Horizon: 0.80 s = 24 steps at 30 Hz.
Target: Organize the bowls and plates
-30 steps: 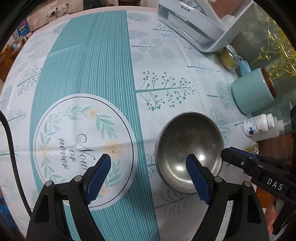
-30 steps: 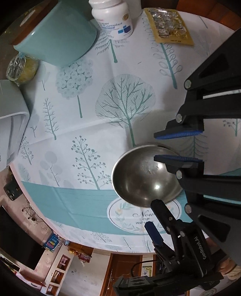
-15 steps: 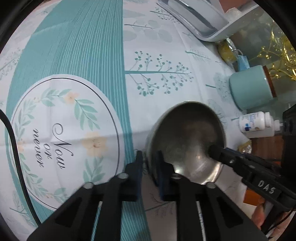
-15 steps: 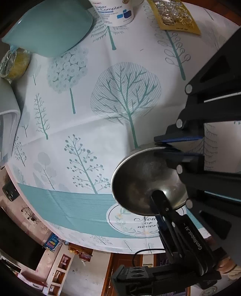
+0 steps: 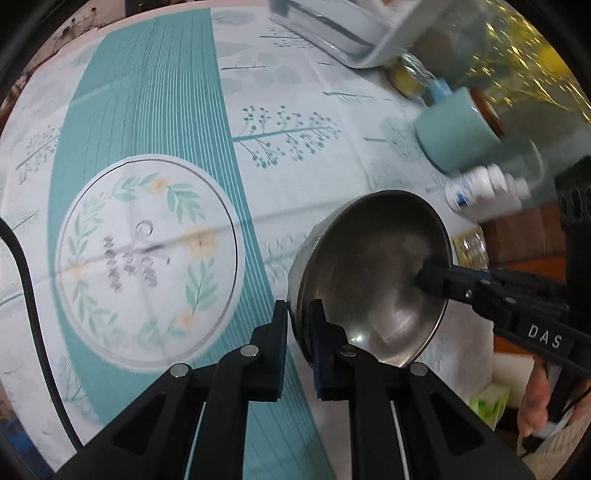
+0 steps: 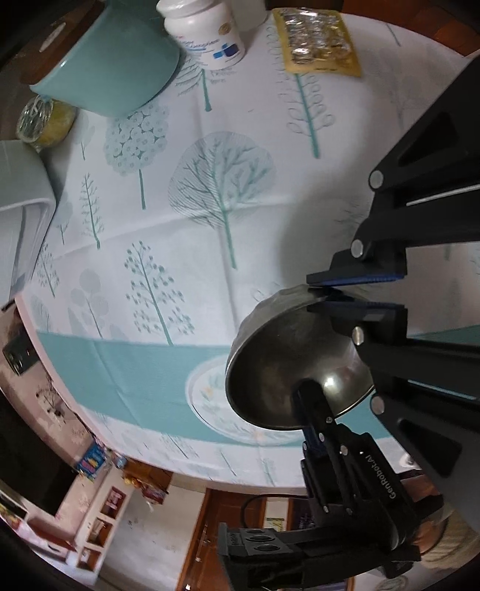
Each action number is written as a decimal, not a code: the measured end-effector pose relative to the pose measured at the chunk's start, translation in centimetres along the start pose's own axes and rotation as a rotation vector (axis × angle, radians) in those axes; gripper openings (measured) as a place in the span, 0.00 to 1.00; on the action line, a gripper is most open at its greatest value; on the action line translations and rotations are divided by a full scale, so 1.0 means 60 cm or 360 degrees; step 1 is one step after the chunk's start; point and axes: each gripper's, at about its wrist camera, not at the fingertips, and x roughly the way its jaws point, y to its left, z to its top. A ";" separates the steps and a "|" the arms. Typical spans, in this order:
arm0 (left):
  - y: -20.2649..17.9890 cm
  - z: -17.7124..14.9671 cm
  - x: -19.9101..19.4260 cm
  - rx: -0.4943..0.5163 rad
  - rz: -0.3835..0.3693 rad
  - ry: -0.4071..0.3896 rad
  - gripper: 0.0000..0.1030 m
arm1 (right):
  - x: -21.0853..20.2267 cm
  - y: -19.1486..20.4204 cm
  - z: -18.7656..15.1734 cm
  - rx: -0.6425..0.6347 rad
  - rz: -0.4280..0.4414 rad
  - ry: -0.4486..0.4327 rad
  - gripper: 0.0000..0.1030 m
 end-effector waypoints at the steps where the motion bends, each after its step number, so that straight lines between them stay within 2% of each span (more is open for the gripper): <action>1: -0.002 -0.009 -0.011 0.0013 0.0000 0.0000 0.10 | -0.011 0.006 -0.012 -0.0007 0.0020 0.0004 0.07; 8: -0.025 -0.104 -0.093 0.0050 0.0018 0.0028 0.10 | -0.071 0.044 -0.094 -0.0056 0.0082 0.0031 0.07; 16: -0.053 -0.249 -0.174 0.0092 0.0096 0.0046 0.12 | -0.129 0.088 -0.214 -0.0152 0.0157 0.0087 0.07; 24: -0.058 -0.399 -0.200 0.0048 0.0094 0.0074 0.13 | -0.155 0.127 -0.332 -0.0279 0.0186 0.0126 0.08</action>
